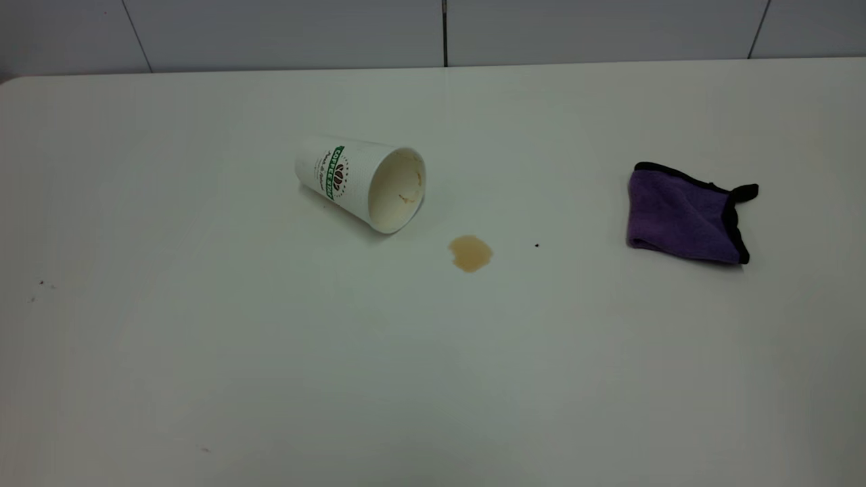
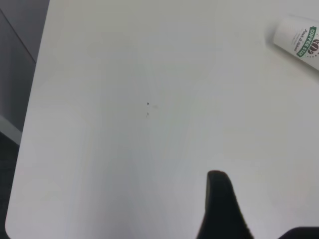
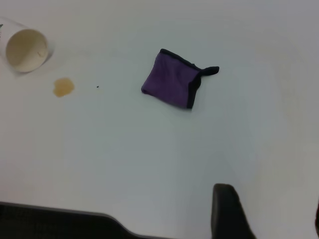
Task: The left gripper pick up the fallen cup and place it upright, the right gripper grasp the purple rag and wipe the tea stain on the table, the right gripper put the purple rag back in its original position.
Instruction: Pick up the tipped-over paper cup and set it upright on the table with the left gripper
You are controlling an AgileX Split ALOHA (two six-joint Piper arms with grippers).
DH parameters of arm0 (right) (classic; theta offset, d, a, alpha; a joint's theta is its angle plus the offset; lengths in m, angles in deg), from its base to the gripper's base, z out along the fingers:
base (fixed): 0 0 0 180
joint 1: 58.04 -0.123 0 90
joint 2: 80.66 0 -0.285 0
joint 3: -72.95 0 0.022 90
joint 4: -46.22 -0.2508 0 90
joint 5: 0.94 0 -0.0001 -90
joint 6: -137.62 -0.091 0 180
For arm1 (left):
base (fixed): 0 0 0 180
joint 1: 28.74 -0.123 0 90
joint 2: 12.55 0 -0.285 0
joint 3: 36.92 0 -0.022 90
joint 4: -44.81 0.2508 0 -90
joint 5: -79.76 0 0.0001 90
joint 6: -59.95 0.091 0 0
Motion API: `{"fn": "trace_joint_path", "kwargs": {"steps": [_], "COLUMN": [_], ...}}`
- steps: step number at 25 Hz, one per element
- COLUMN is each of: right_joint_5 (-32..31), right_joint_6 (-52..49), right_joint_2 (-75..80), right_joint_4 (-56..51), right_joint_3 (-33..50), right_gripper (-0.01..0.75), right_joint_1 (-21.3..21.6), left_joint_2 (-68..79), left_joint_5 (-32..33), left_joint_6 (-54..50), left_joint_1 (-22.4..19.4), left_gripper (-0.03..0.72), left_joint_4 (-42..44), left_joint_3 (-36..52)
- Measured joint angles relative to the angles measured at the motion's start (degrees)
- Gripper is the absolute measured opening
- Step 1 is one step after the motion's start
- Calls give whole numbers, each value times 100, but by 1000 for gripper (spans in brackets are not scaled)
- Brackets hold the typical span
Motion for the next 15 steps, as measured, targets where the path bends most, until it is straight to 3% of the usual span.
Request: {"fn": "trace_joint_path", "kwargs": {"steps": [5,9,15], "right_joint_5": [0,0,0], "right_joint_6": [0,0,0], "right_joint_2": [0,0,0], "right_joint_4": [0,0,0], "right_joint_3": [0,0,0], "right_gripper": [450,450,450], "right_joint_1": [0,0,0], "left_joint_2": [1870,3231,4691], "left_joint_5": [-1029,-1385,-1647], "left_joint_6": [155,466,693], "left_joint_1": [3,42,851], "left_gripper": [500,499,499], "left_joint_4": [-58,-261,-159], "left_joint_3": [-253,-663,-1245]}}
